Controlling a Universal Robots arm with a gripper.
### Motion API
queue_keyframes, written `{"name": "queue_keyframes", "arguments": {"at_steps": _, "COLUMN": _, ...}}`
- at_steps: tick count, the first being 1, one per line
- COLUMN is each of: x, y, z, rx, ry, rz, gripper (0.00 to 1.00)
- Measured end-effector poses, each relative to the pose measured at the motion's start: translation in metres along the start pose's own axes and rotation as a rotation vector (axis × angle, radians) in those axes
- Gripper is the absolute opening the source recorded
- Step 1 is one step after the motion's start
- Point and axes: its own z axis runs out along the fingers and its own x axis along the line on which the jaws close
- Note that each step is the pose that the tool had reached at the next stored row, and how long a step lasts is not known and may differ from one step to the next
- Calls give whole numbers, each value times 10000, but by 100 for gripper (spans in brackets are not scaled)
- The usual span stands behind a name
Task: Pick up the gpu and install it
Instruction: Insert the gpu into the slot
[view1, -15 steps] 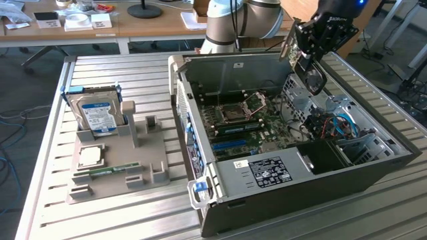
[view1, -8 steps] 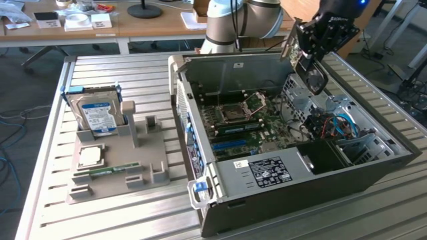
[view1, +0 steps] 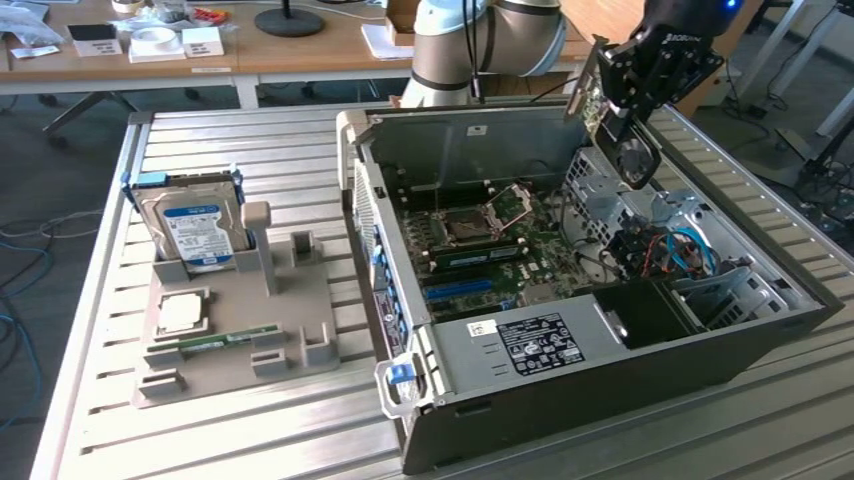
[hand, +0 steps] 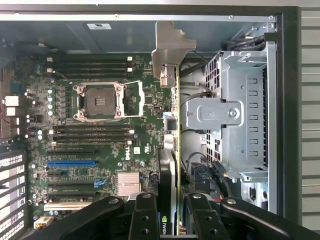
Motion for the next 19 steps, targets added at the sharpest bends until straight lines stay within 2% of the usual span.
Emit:
{"name": "queue_keyframes", "arguments": {"at_steps": 12, "x": 1, "y": 0, "z": 0, "rx": -1, "ry": 5, "rz": -70, "gripper": 27}}
{"name": "queue_keyframes", "arguments": {"at_steps": 19, "x": 5, "y": 0, "z": 0, "rx": -21, "ry": 68, "rz": -938, "gripper": 27}}
